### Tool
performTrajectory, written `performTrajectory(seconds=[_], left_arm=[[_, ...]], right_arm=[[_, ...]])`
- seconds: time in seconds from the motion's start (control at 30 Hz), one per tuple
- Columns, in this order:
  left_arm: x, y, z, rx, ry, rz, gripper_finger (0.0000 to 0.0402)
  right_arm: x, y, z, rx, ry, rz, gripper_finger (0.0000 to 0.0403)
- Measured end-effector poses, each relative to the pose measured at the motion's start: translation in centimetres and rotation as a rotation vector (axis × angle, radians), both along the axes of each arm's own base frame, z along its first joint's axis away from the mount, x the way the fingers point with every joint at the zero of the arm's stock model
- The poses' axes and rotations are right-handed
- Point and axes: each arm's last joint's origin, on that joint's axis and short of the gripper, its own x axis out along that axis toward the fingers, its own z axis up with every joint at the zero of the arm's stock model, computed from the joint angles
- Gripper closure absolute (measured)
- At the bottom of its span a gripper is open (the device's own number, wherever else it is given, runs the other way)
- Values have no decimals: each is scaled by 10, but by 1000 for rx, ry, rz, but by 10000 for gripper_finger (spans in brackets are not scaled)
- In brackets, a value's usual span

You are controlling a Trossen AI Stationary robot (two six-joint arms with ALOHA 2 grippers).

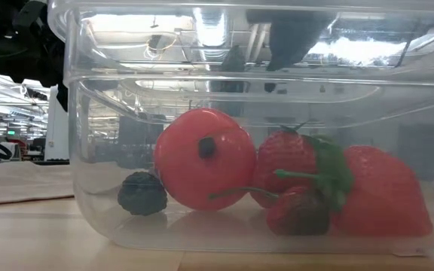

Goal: Pick and placing Produce into tupperware
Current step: Put the peach into the transparent bin

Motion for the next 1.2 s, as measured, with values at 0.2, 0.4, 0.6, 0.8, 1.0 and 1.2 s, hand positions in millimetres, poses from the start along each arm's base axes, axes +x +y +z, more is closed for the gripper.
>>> performTrajectory(seconds=[0.2,0.4,0.6,0.8,1.0,1.2], left_arm=[[0,0,0,0,0,0,219],[0,0,0,0,1,0,219],[0,0,0,1,1,2,219],[0,1,1,1,-8,21,219],[0,1,3,15,-30,36,219],[0,1,4,24,-33,42,219]], right_arm=[[3,-43,-9,122,21,-3,174],[-9,-86,-35,250,65,-77,177],[-15,-107,-54,347,24,-83,177],[-19,-114,-69,353,-8,-99,177],[-25,-115,-79,385,1,-102,177],[-26,-116,-89,378,-48,-98,177]])
